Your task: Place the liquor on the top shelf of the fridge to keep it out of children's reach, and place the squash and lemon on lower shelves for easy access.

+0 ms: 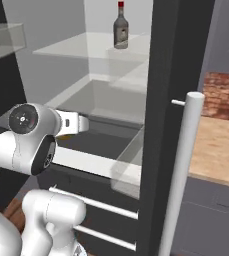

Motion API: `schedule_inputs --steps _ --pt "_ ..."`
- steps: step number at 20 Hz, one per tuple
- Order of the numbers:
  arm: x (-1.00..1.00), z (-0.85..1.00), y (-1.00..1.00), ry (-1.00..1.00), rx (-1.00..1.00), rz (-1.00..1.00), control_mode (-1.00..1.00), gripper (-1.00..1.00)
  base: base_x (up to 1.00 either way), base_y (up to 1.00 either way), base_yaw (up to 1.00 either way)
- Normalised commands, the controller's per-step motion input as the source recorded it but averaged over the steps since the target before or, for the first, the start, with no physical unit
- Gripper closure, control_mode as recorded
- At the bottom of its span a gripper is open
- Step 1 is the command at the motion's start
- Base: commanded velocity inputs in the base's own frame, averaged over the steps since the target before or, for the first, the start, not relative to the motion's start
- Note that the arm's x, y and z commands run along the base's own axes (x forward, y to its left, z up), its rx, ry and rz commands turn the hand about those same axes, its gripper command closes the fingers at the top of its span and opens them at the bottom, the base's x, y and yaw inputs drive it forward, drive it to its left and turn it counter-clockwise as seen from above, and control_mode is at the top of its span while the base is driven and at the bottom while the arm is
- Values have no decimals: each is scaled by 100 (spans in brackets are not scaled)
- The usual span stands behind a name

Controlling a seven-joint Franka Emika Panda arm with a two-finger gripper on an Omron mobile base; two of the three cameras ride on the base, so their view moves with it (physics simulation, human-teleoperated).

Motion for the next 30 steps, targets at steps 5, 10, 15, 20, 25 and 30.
schedule_inputs --steps 5,10,15,20,25,30 --pt "0 0 0 0 0 0 100 100 63 0 -14" --pt "0 0 0 0 0 0 100 100 58 0 -14" --pt "58 -5 0 -1 0 -14 -100 100 0 0 0" --pt "58 -13 1 -2 0 -12 -100 100 0 0 0" --pt "72 -33 0 0 0 -6 -100 100 0 0 0" --pt "83 -44 0 0 0 -3 -100 100 0 0 0"
